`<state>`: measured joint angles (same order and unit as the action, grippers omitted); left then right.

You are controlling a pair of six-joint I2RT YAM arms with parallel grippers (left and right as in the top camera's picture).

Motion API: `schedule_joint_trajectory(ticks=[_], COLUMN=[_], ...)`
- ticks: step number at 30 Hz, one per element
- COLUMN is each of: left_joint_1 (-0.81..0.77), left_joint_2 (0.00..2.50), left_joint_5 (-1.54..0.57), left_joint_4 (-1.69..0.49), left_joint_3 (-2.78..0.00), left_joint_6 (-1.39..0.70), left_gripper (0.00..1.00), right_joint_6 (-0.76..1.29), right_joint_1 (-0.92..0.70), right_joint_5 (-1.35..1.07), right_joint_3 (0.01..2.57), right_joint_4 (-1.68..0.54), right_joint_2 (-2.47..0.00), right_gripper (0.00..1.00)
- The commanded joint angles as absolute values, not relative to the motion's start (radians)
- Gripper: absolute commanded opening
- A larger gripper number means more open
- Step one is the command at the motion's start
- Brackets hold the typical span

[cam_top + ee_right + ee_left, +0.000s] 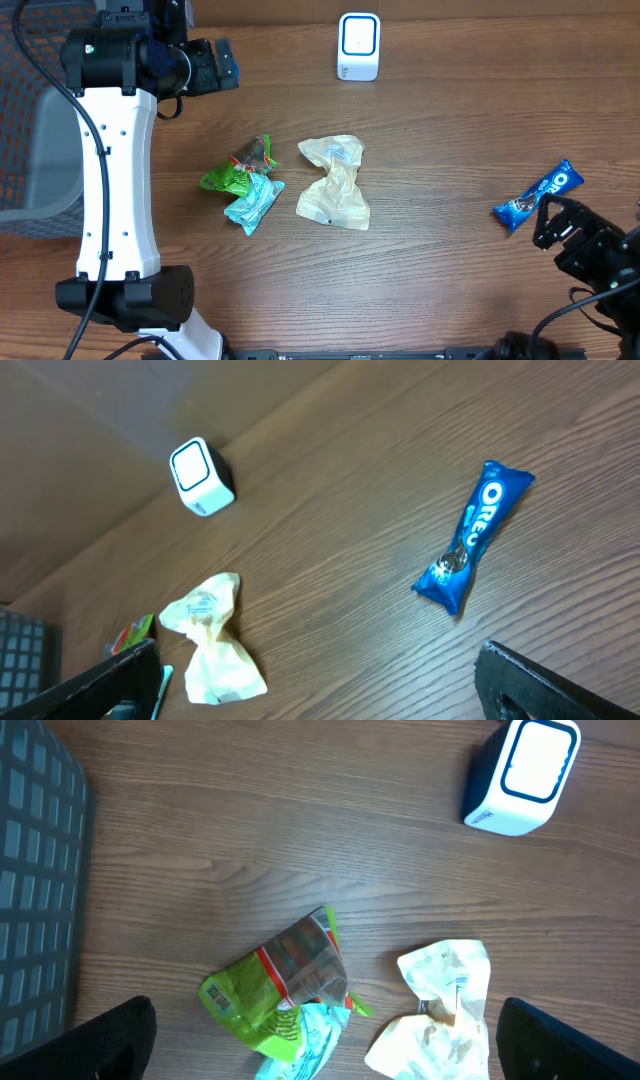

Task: Scan the item barcode
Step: 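Raise the right gripper and move it toward the beige bag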

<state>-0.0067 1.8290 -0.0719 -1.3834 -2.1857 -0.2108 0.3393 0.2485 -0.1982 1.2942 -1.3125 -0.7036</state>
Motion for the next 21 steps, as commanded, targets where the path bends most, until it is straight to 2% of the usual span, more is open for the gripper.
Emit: schedule_joint_trajectory(ticks=[1,11,21], left_joint_1=[-0.007,-0.007,-0.007], left_joint_2=[1.812,1.812,1.812], left_joint_5=[-0.078,-0.078,-0.078], left_joint_4=[-1.38,-1.38,-1.38], left_joint_3=[-2.188,-2.188,-2.188], left_joint_6=[-0.224,-0.224,-0.224], left_gripper=[1.0,1.0,1.0], right_joint_6=[0.332,0.326,0.125], right_joint_1=[0.248,0.248,0.248], right_joint_5=[-0.174,-0.217,-0.405], right_joint_3=[1.296,1.295,1.185], right_joint_4=[-1.306,-1.175,-0.962], right_joint_2=[-0.706,-0.71,-0.791], right_gripper=[1.0,1.0,1.0])
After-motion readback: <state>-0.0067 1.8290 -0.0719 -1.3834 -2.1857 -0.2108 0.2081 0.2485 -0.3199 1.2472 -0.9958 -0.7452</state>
